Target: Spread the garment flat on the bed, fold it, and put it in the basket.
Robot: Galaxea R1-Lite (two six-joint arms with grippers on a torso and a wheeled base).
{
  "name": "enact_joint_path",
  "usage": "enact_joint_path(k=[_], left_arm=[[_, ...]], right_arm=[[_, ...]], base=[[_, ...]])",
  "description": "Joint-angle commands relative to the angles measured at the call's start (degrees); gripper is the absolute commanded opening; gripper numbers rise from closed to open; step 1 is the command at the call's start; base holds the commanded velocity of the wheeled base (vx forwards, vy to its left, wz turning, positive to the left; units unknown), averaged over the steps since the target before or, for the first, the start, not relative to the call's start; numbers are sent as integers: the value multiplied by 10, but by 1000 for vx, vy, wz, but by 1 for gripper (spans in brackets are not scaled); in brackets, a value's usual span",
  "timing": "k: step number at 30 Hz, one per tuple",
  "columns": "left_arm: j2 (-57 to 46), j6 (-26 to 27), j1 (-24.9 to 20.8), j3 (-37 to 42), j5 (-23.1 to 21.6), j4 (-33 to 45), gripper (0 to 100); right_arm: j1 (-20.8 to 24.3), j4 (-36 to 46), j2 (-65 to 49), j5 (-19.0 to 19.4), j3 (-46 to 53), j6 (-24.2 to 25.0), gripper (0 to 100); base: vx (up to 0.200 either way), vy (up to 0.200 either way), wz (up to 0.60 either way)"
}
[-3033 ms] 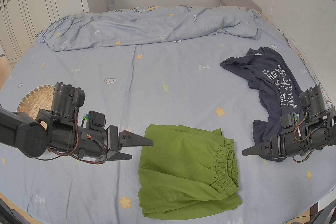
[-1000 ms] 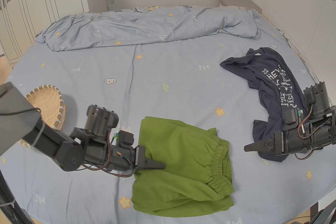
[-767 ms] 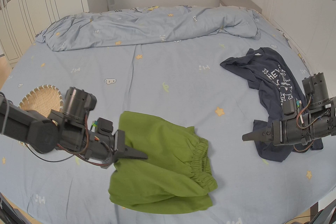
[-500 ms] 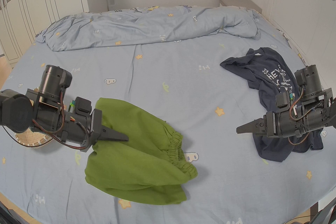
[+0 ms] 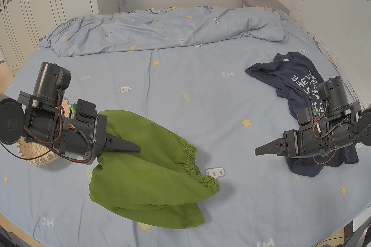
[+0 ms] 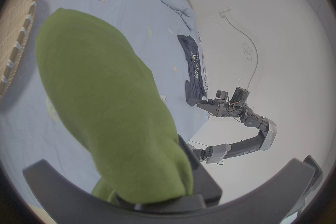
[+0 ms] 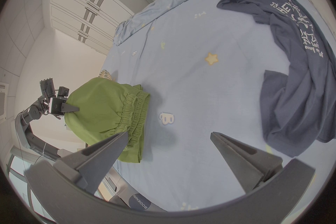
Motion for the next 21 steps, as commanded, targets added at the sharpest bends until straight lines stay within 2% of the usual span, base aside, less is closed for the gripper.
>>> enact_joint_path(k=[1, 7, 21], left_arm=[[-4, 0, -7, 2, 0, 0, 0], [-8, 7, -32, 11, 0, 0, 0], [-10, 25, -51, 26, 1, 1, 0]], right_arm=[[0, -1, 0, 0, 6, 0, 100], [6, -1, -5, 0, 16, 0, 100], [5, -1, -9, 0, 17, 1, 100]], base=[[0, 200, 0], [0, 200, 0], [0, 200, 0]])
